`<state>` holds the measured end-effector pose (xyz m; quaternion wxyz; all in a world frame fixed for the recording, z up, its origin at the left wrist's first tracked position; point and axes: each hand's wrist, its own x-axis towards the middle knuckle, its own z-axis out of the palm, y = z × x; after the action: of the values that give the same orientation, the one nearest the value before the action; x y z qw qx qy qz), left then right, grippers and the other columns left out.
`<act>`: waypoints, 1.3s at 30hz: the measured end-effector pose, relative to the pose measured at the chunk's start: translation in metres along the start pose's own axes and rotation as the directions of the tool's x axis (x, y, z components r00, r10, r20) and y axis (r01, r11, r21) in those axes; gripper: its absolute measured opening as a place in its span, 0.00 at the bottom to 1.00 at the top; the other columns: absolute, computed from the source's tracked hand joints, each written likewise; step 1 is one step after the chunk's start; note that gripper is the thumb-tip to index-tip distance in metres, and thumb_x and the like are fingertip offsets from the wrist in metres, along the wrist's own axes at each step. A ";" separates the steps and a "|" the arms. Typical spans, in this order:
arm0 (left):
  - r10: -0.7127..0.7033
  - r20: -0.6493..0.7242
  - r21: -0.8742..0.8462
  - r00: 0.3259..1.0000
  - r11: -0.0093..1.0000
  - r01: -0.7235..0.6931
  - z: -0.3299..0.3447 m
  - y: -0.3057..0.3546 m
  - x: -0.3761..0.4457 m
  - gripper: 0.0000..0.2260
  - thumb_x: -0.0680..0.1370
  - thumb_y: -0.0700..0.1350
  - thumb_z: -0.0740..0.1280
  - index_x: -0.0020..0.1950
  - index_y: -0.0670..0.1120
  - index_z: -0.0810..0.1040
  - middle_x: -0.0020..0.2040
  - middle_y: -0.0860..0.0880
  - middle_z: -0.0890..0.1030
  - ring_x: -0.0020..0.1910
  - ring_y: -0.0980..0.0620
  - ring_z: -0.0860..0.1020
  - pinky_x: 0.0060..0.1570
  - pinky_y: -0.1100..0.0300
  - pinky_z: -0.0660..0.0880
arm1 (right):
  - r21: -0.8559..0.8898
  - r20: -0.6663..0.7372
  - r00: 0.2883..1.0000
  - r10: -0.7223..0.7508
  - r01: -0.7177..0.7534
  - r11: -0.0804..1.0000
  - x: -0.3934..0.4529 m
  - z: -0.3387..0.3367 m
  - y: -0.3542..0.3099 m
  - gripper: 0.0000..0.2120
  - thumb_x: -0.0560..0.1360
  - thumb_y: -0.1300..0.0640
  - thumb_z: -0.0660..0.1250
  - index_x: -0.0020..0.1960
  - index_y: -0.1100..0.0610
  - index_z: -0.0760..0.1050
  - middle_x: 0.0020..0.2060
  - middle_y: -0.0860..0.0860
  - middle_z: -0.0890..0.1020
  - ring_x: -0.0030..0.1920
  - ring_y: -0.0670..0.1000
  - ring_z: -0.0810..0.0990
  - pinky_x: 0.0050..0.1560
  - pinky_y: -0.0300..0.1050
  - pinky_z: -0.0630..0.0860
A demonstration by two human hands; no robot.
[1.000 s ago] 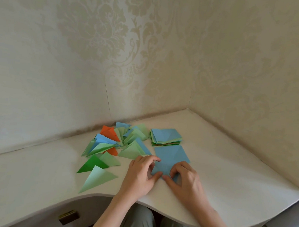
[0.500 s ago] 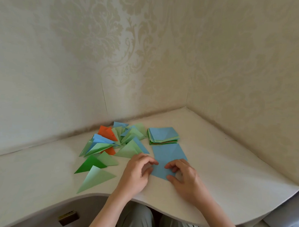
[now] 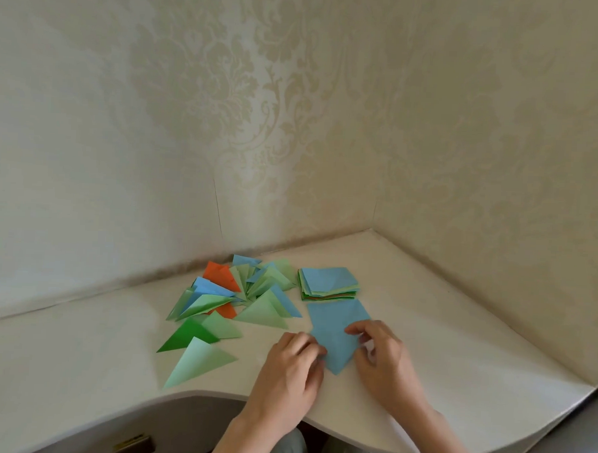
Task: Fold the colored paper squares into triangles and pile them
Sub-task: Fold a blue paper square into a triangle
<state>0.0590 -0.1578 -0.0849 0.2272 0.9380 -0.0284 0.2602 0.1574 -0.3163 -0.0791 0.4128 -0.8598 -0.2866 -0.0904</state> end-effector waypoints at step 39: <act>-0.356 -0.233 0.058 0.905 0.924 0.378 0.008 -0.022 0.007 0.12 0.67 0.49 0.77 0.39 0.52 0.73 0.36 0.58 0.73 0.36 0.52 0.71 0.35 0.58 0.66 | -0.285 -0.007 0.998 0.060 -0.060 0.957 0.004 0.041 -0.011 0.14 0.68 0.38 0.71 0.38 0.48 0.75 0.40 0.43 0.73 0.44 0.48 0.76 0.44 0.44 0.66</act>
<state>0.0726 -0.1406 -0.0964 0.2260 0.9025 0.1871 0.3152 0.1510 -0.2783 -0.0971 0.2868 -0.9188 -0.2446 -0.1174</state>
